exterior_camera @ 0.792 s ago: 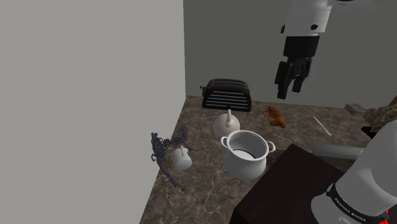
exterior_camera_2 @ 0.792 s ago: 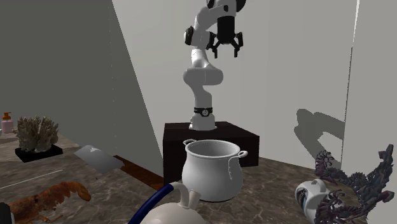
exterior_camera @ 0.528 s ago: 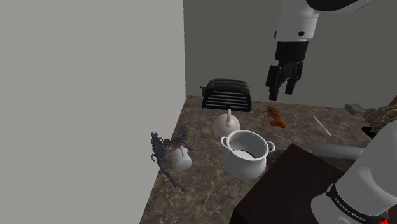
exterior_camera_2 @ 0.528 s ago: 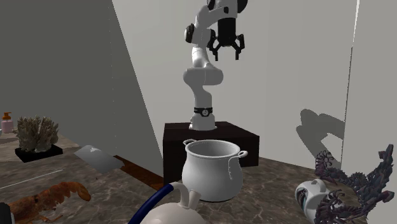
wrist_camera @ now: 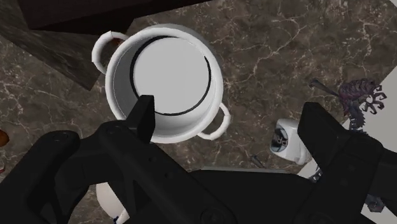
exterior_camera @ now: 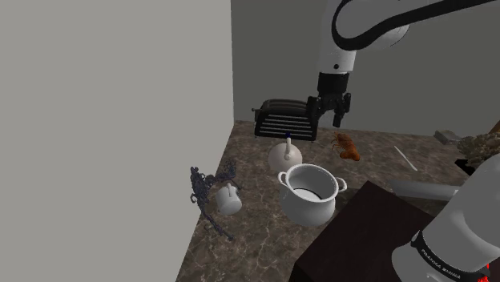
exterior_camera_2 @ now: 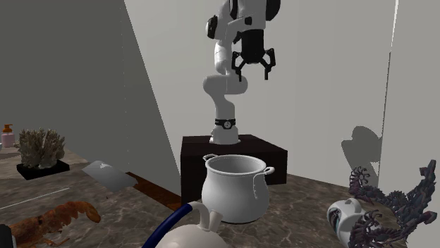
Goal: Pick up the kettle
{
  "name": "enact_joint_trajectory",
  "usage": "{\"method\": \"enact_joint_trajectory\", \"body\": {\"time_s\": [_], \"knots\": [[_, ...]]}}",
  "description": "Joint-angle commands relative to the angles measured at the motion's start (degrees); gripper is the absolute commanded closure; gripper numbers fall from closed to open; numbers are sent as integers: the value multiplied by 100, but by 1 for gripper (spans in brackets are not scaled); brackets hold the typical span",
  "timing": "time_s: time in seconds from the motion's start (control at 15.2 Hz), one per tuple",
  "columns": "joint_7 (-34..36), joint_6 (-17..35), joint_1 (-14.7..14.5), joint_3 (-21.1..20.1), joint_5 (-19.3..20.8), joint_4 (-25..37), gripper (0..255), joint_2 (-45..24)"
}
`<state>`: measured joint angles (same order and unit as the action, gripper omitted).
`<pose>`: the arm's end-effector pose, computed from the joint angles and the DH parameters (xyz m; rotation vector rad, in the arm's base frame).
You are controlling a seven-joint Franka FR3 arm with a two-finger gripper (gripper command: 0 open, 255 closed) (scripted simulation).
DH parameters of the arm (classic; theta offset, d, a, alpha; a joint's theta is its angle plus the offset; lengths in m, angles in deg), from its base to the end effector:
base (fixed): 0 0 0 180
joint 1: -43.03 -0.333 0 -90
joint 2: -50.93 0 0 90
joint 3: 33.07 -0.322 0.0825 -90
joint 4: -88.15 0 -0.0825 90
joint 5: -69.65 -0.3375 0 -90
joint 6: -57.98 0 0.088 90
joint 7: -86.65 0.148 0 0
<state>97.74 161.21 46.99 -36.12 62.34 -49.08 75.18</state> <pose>0.3483 0.0110 0.4443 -3.0202 0.3885 0.2718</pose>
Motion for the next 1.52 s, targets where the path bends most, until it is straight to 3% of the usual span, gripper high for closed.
{"method": "enact_joint_trajectory", "body": {"time_s": [0.0, 0.73, 1.45], "knots": [[116, 307, 72, 14, 0, 129, 0, -443], [658, 1487, 396, 233, -24, 1207, 0, -2765], [1076, 1969, 712, 531, -241, 2919, 0, -5031]]}}
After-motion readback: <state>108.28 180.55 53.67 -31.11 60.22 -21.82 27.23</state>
